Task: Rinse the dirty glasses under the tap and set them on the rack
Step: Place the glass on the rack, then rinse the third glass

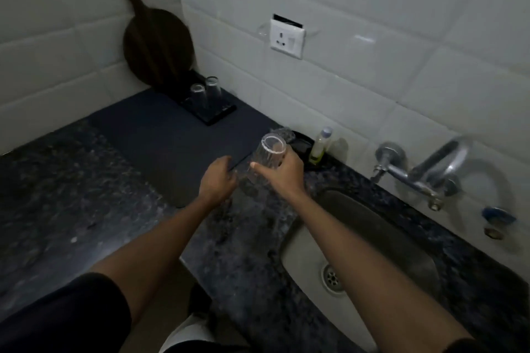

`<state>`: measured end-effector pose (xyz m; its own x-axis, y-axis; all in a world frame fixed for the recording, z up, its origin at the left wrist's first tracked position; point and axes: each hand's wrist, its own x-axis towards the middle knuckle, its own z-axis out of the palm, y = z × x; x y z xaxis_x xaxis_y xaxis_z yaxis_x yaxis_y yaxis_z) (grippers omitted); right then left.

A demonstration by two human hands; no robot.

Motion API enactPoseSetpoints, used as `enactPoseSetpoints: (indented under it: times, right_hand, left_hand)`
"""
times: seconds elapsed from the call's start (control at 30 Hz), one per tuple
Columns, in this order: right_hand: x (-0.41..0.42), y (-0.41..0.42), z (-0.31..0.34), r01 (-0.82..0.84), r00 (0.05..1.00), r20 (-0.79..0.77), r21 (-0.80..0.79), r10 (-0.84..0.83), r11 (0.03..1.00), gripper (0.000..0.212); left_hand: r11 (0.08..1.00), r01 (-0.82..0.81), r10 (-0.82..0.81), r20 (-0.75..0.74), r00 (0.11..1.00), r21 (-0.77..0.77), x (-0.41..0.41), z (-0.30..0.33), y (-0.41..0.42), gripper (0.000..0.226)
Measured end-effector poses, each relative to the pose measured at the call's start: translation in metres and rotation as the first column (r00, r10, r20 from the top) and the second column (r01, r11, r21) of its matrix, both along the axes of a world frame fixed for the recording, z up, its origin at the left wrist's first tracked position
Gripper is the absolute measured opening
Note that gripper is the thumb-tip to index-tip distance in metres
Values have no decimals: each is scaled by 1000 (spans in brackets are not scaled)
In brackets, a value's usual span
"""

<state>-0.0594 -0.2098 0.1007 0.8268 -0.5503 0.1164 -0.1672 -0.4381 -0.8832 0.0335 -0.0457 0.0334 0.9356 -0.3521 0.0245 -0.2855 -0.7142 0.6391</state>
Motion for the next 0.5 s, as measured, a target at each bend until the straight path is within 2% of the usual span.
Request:
enactPoseSetpoints:
  times: [0.1,0.33,0.5]
  right_hand:
    - [76,22,-5,-4,1000,0,-28,4,1000,77]
    - [235,50,-20,-30,998,-63,-76,25,997,67]
    - [311,53,-38,-17,998,-56,-101,12,995,66]
  left_hand:
    - [998,-51,50,13,999,37,53,-11,21,56]
    - [975,-22,16,31,999,220,198,-49,50,76]
    - [916,30,-17,-38,999,400,259,-76,55,93]
